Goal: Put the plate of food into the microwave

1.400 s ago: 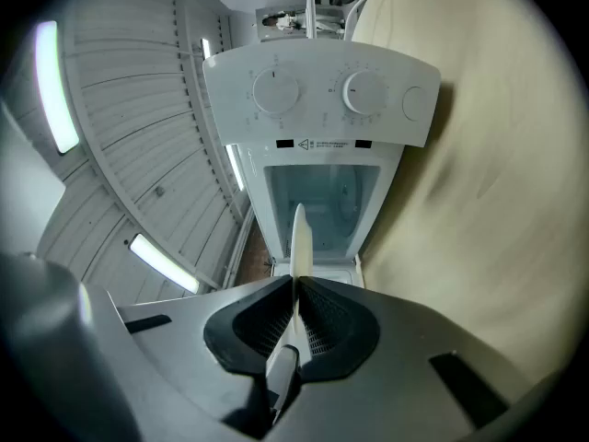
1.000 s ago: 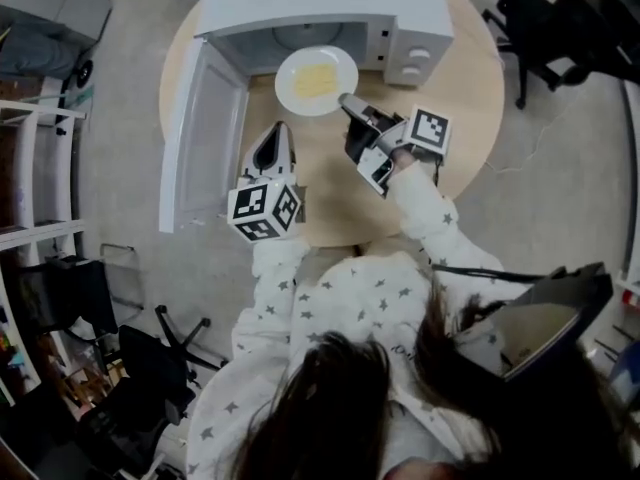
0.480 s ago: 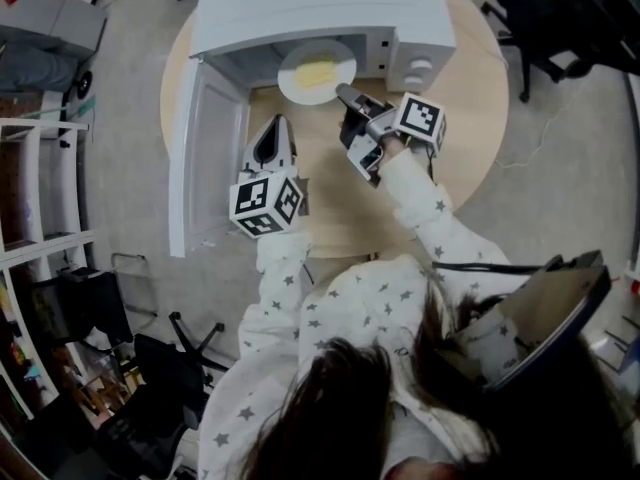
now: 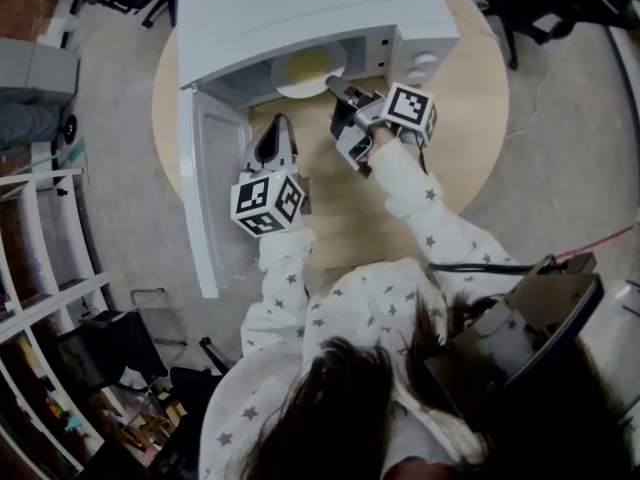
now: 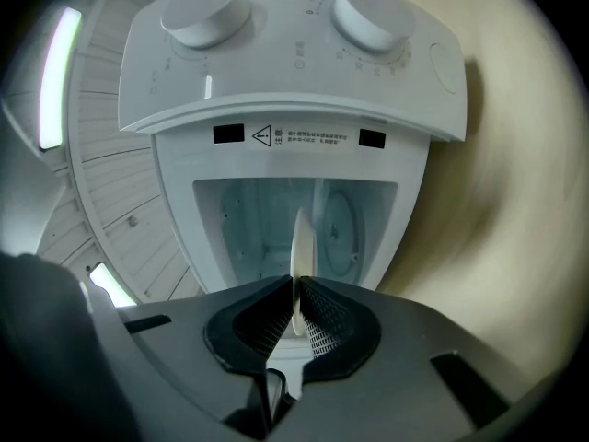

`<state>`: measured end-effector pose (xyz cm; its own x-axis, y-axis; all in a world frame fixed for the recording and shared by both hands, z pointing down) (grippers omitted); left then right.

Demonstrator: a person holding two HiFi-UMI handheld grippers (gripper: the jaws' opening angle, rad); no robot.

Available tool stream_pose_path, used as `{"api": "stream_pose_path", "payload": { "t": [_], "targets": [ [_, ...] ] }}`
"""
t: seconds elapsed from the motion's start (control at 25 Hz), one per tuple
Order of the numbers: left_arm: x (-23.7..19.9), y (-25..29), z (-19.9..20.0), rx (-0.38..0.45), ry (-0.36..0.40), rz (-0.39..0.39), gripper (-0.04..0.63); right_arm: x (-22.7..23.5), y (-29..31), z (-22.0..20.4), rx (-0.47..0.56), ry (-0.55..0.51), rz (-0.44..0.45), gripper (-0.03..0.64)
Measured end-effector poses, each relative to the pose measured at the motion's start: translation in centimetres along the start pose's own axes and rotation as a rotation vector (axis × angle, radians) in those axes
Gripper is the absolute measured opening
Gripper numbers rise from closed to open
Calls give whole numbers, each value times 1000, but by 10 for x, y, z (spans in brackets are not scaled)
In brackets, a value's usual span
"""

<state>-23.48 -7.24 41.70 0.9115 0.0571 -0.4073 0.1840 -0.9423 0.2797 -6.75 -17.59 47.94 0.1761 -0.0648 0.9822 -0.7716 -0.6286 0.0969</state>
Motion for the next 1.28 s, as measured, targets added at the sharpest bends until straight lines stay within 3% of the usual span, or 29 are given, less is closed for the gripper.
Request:
{"api": "stream_pose_path", "payload": {
  "t": [0.8,1.28],
  "targets": [
    [5,8,-5,-29,-14,8,2,19,3,-2,24,19,-86,17],
    [9,6,-12,-36,-29,-2,2,23,1,0,-7,-123,-206,17]
  ]
}}
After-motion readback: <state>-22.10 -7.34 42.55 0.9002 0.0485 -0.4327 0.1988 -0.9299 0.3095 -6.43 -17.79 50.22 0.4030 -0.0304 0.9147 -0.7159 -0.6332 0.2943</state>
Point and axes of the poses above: the fingertips, and each gripper's own axes: y forward along the fingers, x to its right, z out of its top, the point moved 8 cm from there along -y, backward along the fingers, and after that the axes turned 10 degrees about -y, right-handed, at the moved point
